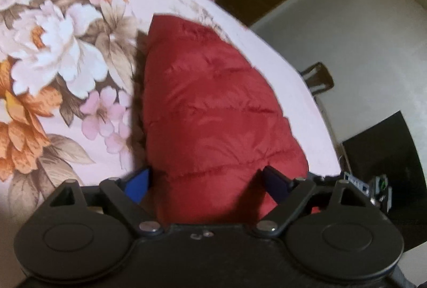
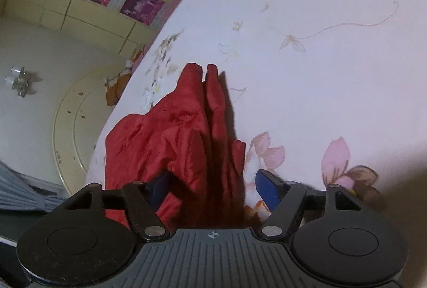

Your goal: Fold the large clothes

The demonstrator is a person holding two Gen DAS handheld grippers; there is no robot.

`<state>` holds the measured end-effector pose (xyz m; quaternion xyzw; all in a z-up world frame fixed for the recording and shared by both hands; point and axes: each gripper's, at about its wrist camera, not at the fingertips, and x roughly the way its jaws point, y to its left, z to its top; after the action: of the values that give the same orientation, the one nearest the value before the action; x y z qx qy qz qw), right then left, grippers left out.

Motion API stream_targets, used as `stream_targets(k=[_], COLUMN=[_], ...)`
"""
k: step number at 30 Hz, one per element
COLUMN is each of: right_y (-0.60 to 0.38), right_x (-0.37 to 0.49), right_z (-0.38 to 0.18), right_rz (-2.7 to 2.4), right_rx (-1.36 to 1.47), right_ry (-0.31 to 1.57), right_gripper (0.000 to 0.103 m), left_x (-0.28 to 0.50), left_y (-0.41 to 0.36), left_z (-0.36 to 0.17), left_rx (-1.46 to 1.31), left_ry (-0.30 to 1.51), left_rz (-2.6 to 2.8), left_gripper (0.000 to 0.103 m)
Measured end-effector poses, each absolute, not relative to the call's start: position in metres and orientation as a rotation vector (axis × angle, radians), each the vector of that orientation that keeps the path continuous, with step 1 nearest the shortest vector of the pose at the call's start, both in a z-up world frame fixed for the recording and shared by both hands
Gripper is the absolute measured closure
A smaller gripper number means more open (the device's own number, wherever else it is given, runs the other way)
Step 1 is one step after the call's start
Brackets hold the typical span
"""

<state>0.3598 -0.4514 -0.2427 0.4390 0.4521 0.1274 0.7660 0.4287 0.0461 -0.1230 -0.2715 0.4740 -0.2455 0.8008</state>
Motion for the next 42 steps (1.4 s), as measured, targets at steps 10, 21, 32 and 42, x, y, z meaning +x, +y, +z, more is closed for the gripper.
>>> stream_targets(k=[10,21,32,42], right_y=[-0.439,-0.435,-0.392,-0.272], right_x=[0.374,0.349,0.326,0.338], right_z=[-0.243,-0.227,-0.165,-0.129], right_rz=[0.353,0.398,0.443,0.488], right_rx=[0.848,0.850,0.763,0.686], right_ry=[1.020,0.898,0.793,0.770], right_gripper=[0.056,0.084,0.085,0.085], left_x=[0.431,0.412,0.397,0.395], left_y=[0.031,0.020,0.056,0.166], left_z=[-0.133,-0.097,-0.046,-0.022], left_rx=[-0.572,-0.446,-0.414,-0.428], left_ry=[1.006,0.916,0.796,0.751], left_rz=[-0.522,-0.497,-0.537,-0.513], left_gripper=[0.023,0.046,0.047,0.047])
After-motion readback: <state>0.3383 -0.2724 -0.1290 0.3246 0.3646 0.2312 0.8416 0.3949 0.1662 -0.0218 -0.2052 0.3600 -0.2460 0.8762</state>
